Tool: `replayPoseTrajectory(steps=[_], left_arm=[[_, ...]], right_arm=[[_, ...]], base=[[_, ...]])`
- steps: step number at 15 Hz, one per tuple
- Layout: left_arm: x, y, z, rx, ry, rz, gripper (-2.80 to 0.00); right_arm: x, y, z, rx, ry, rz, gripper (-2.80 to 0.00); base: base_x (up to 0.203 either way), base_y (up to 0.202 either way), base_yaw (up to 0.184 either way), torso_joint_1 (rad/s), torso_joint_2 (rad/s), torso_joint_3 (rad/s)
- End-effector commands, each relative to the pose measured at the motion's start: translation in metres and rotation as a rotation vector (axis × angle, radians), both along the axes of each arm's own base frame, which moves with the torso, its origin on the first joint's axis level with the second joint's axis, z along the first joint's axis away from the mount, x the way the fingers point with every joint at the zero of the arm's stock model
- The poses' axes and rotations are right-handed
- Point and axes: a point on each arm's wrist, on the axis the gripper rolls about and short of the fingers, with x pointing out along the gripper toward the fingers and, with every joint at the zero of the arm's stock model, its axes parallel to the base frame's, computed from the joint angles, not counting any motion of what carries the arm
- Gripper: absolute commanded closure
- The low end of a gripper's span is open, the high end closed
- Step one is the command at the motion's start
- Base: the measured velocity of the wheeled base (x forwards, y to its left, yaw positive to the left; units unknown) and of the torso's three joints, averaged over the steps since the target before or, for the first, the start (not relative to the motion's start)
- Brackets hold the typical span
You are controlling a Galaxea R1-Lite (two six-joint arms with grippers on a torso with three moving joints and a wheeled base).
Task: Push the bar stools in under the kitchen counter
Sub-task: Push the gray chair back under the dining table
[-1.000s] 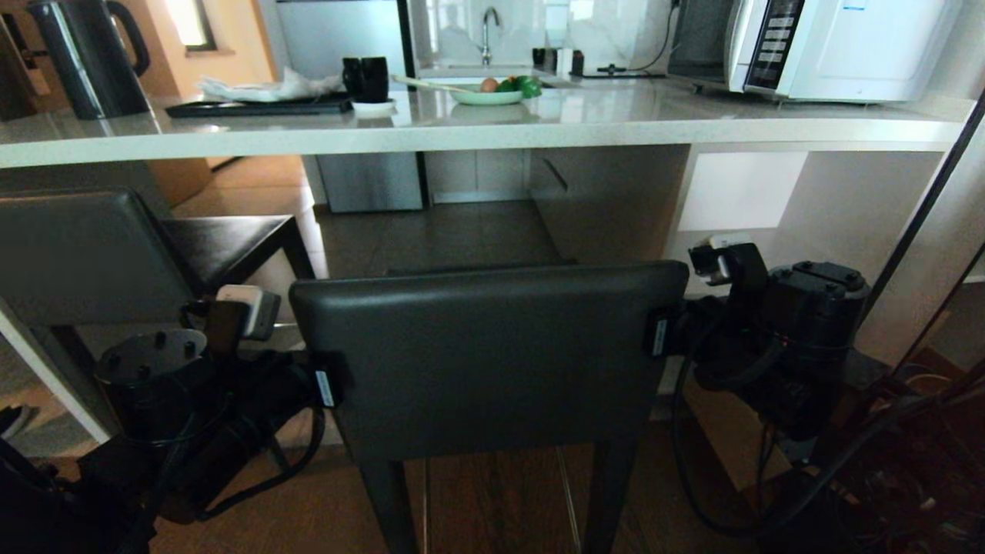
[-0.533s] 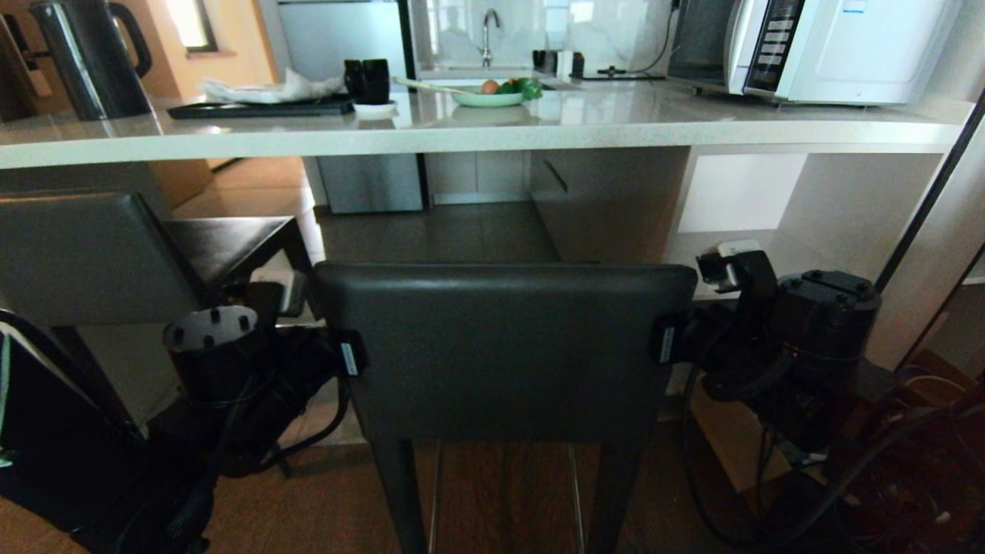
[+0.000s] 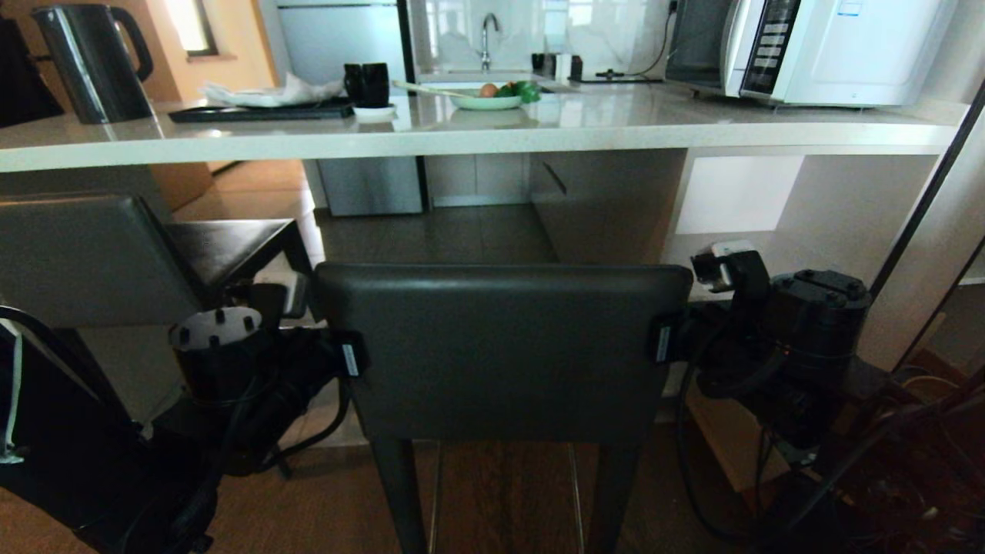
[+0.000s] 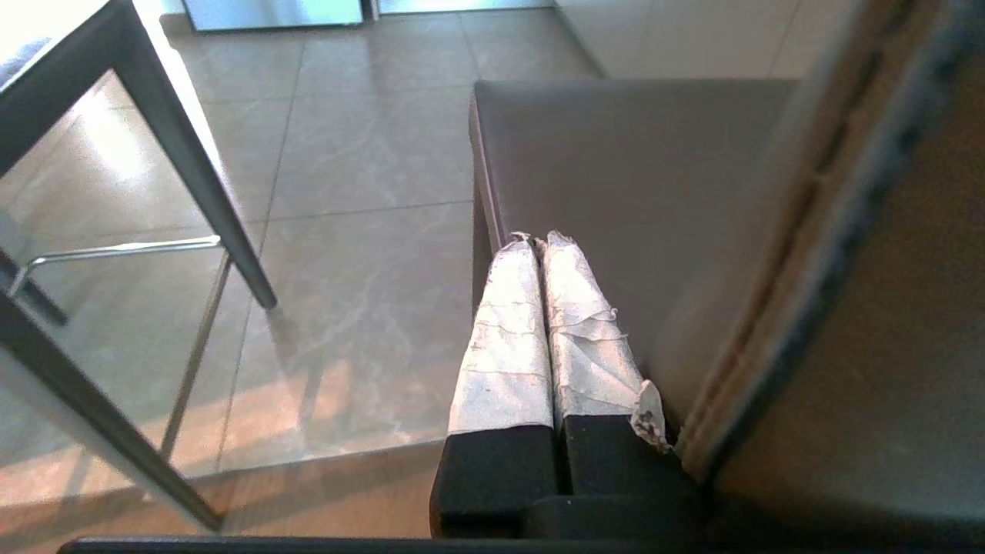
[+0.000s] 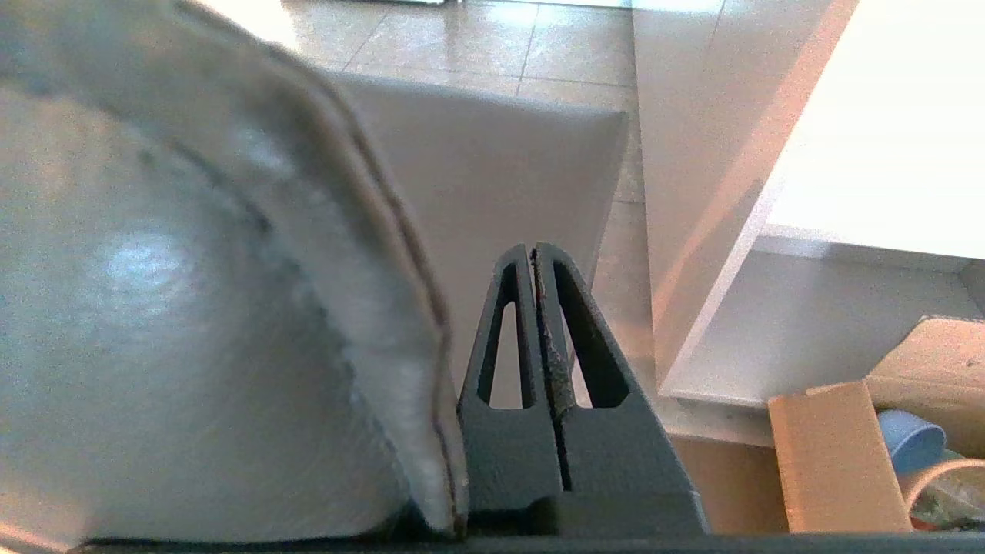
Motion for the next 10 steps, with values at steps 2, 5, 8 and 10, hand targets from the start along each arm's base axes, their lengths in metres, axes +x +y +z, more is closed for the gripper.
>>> replayPoseTrajectory(steps=[2, 5, 8, 10], left_arm=[[-0.02, -0.022, 0.003, -0.004, -0.007, -0.099, 0.0], [-0.014, -0.018, 0.005, -0.01, -0.016, -0.081, 0.0], [-0.008, -0.023, 0.007, -0.019, -0.034, -0.082, 0.0], [-0.004, -0.02, 0.008, -0.019, -0.038, -0.066, 0.0]], right_arm=[[0.02, 0.018, -0.007, 0.02, -0.037, 0.01, 0.0], [0.018, 0.017, -0.004, 0.024, -0.044, 0.009, 0.0], [0.015, 0.015, -0.002, 0.025, -0.048, 0.006, 0.0], [0.011, 0.012, -0.004, 0.012, -0.037, 0.007, 0.0]], base=[[0.0, 0.0, 0.0, 0.0, 0.0, 0.0], [0.0, 0.0, 0.0, 0.0, 0.0, 0.0], [0.0, 0.0, 0.0, 0.0, 0.0, 0.0], [0.0, 0.0, 0.0, 0.0, 0.0, 0.0]])
